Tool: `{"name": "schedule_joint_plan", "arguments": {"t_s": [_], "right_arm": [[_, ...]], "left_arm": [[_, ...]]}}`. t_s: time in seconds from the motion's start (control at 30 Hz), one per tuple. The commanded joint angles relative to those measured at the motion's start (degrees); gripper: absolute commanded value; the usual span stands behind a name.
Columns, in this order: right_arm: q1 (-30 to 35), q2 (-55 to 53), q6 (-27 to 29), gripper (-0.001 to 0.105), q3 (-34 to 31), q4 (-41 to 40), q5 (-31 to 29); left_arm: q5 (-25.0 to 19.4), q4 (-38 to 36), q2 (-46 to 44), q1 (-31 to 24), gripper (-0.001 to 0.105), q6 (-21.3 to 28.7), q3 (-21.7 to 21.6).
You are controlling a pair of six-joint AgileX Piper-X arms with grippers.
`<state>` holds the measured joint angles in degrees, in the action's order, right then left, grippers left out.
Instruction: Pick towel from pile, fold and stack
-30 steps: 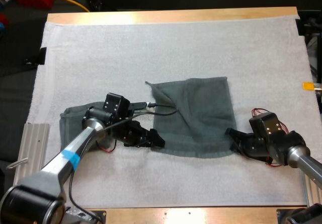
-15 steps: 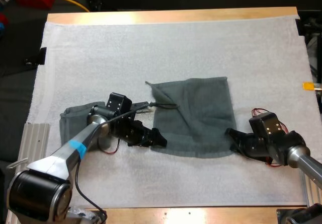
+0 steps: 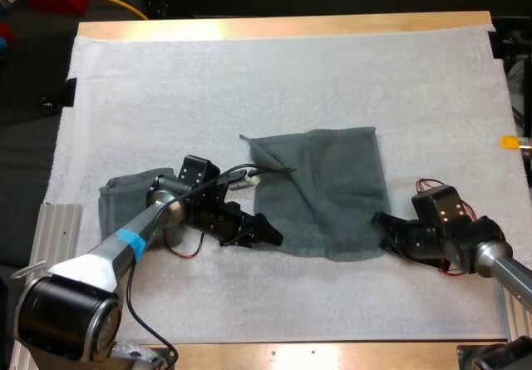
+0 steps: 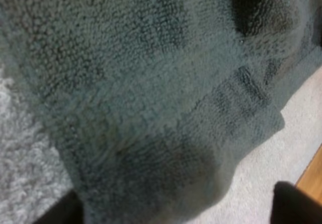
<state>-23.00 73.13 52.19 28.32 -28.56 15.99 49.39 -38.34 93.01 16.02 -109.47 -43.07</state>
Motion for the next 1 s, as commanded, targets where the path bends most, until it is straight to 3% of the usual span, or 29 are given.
{"name": "schedule_joint_plan", "arguments": {"t_s": [0.0,0.27,0.3,0.5,0.67,0.77,0.97], "right_arm": [[0.1,0.2,0.7,0.0,0.1,-0.3,0.9],[0.1,0.2,0.7,0.0,0.1,-0.3,0.9],[0.1,0.2,0.7,0.0,0.1,-0.3,1.1],[-0.2,-0.8,3.7,0.0,0.5,0.0,6.8],[-1.3,-5.8,3.7,0.0,0.5,-0.2,6.3],[-1.9,-9.1,3.7,0.001,0.5,-1.4,5.9],[-4.9,-15.0,2.9,0.001,0.7,-5.2,5.6]], "left_arm": [[0.8,0.3,0.1,0.3,0.06,0.5,0.1],[-4.4,0.3,0.1,0.3,0.003,0.5,0.1],[-4.4,0.2,0.1,0.3,0.0,0.7,0.1],[-5.3,-6.1,-2.2,0.3,0.0,7.6,0.1],[-12.0,-13.4,-8.2,0.3,0.0,14.0,0.1],[-15.5,-16.7,-11.9,0.3,0.0,15.2,0.1],[-17.8,-23.3,-16.9,2.8,0.0,17.5,0.1]]}}
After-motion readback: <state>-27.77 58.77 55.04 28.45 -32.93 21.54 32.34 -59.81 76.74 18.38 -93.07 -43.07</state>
